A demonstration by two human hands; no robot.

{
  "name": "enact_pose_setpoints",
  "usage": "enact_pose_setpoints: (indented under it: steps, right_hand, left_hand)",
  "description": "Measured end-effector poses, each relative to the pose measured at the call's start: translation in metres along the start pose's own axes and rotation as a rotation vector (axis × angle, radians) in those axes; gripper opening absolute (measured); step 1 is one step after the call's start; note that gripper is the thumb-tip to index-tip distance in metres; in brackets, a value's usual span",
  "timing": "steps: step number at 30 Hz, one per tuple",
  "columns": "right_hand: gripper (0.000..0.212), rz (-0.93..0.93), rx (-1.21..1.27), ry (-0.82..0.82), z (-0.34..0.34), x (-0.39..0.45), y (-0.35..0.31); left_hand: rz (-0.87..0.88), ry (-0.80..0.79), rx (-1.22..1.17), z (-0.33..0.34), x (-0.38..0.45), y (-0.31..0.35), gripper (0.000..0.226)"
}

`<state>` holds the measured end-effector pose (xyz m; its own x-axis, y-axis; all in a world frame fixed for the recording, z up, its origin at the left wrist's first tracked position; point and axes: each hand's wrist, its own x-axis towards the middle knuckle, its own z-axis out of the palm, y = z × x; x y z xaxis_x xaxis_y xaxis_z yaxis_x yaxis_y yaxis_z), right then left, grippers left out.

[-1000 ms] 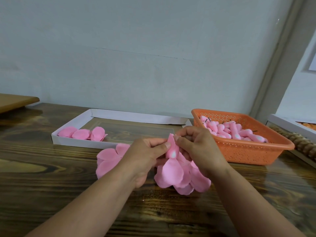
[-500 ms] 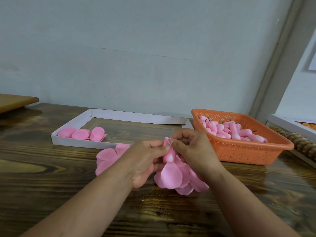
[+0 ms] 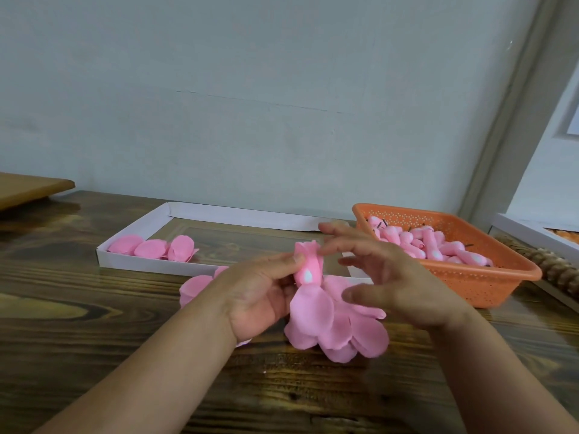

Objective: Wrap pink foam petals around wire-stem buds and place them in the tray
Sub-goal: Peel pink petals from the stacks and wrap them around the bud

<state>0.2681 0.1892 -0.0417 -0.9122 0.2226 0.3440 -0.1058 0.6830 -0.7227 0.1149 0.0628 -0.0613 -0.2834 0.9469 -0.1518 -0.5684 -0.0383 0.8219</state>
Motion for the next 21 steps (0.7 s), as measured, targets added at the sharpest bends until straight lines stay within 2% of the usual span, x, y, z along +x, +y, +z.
enact_pose_setpoints:
  steps: [4, 9, 11, 18, 21]
  right_hand:
    - [0.056, -0.016, -0.108, -0.04, 0.019, 0.005, -0.008]
    - [0.023, -0.028, 0.032, 0.137, 0.035, 0.011, -0.01]
    - [0.01, -0.007, 0.089, 0.19, 0.036, 0.012, -0.009]
    - [0.007, 0.006, 0.193, 0.331, 0.041, 0.012, -0.008]
    - [0.01, 0.023, 0.232, 0.397, 0.04, 0.012, -0.007]
  left_hand:
    - [-0.03, 0.008, -0.103, 0.0, 0.003, 0.001, 0.045]
    - [-0.014, -0.02, -0.089, 0.001, 0.001, -0.003, 0.023]
    - [0.0, -0.031, -0.064, 0.002, 0.0, -0.004, 0.021]
    - [0.034, -0.058, 0.014, 0.003, 0.0, -0.004, 0.027]
    - [0.056, -0.087, 0.073, 0.006, -0.004, -0.004, 0.021]
